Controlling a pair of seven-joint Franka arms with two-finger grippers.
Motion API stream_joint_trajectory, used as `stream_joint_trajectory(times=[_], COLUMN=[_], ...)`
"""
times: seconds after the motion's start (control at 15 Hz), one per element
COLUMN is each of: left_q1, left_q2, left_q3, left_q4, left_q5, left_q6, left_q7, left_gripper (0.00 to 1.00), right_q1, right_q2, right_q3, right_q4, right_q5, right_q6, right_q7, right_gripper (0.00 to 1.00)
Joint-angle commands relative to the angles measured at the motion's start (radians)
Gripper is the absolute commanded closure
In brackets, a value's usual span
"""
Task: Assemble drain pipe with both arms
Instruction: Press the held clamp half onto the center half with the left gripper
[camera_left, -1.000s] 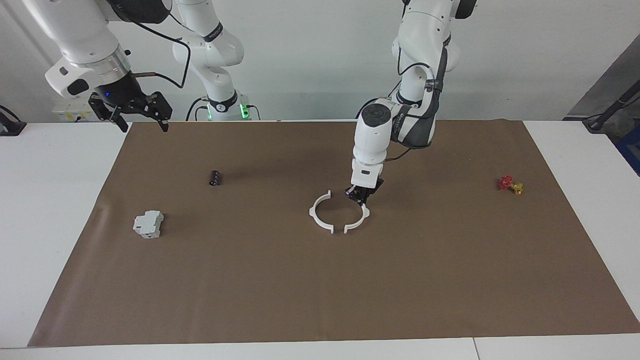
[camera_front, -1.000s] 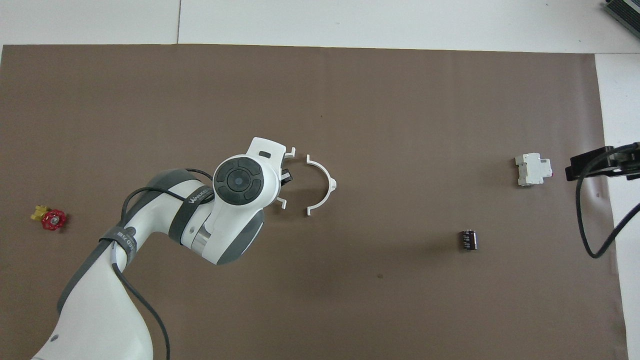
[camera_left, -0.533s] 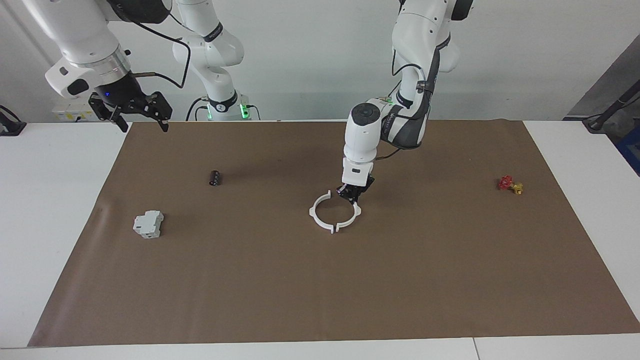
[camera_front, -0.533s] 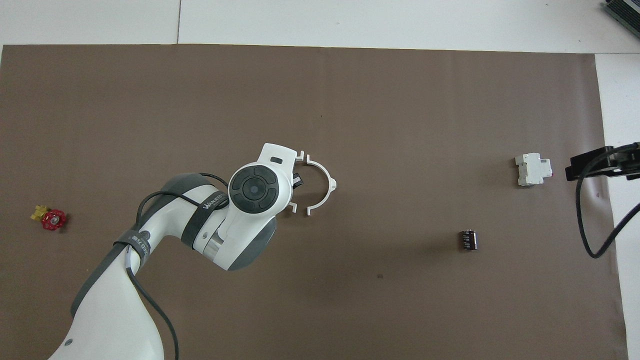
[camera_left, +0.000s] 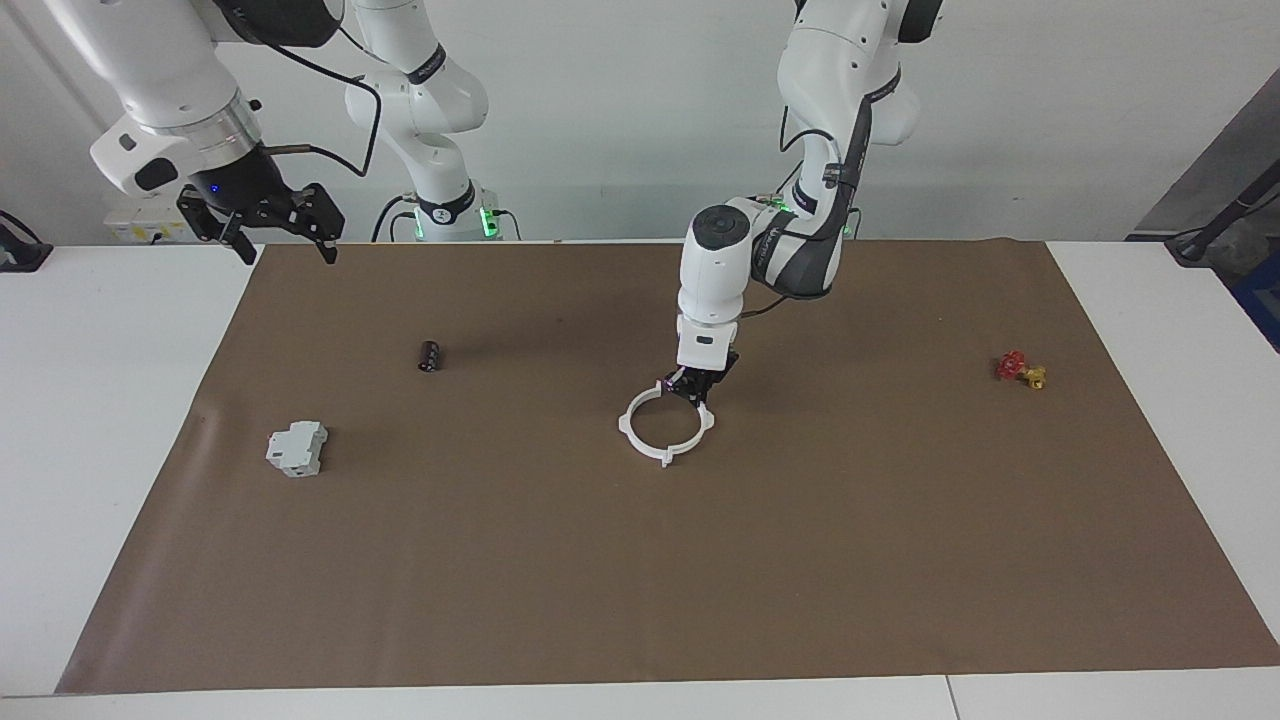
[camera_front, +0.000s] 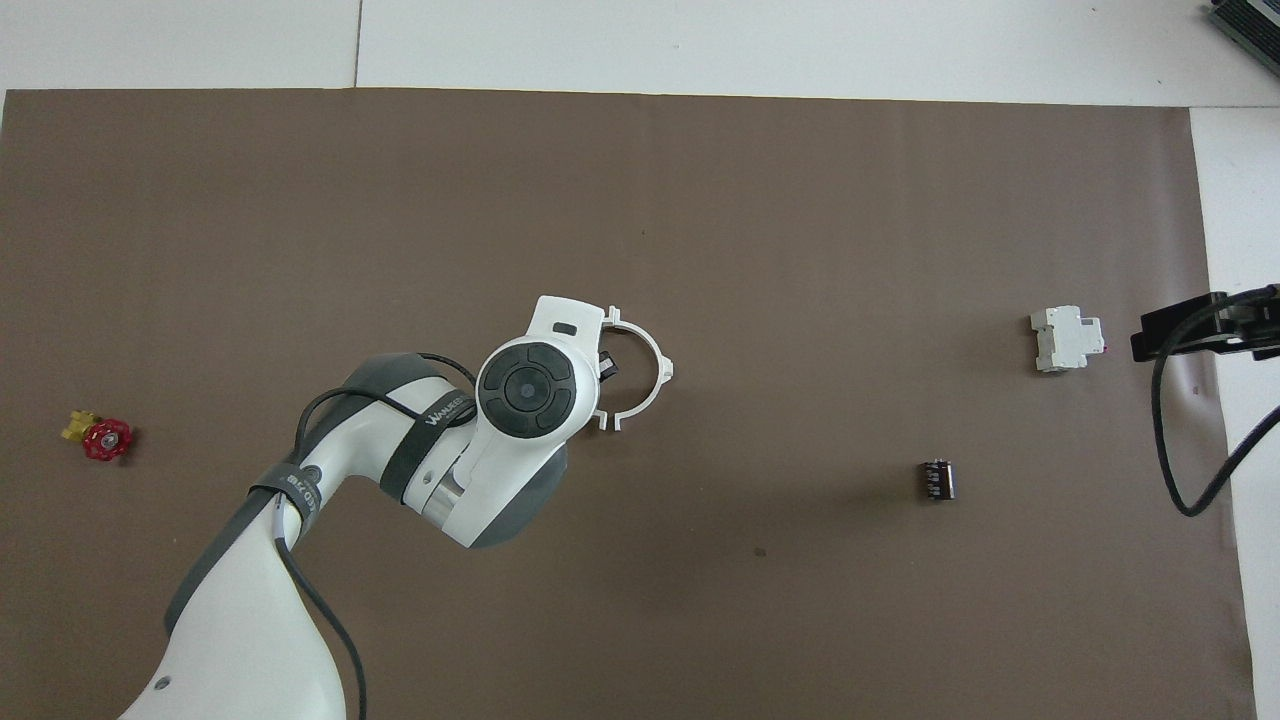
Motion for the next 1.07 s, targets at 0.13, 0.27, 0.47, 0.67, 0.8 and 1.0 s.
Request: stream_joint_trajectory(times=[0.13,0.27,0.47,0.67,0.8,1.0], left_q1=[-0.015,-0.013,-0.001,-0.001,-0.001,-0.013], left_q2=[0.001,0.001,0.004,0.004,0.007,0.010], left_q3=[0.016,0.018,0.019,0.021,0.022,0.022], left_q4=[-0.007,-0.007,-0.005,-0.005,-0.004,-0.002], left_q5=[0.024,0.024,0.024,0.024,0.024,0.024], left_q6=[0.016,0.017,0.023,0.028,0.042,0.043], left_q7=[-0.028,-0.028,-0.028,-0.039,-0.079,-0.109], left_gripper=[1.00,1.00,1.00,1.00,1.00,1.00], right_q1=[-0.002,-0.002,-0.002,-0.002,-0.002,-0.002], right_q2=[-0.007,-0.007,-0.007,-0.007,-0.007,-0.007], right_q3=[0.000,0.000,0.000,0.000,0.000,0.000], right_q4=[-0.013,-0.013,-0.013,-0.013,-0.013,-0.013], right_q5=[0.003,0.003,0.003,0.003,0.003,0.003], right_q6=[0.006,0.006,0.006,0.006,0.006,0.006], right_q7=[0.000,0.000,0.000,0.000,0.000,0.000], right_gripper=[0.00,0.00,0.00,0.00,0.00,0.00])
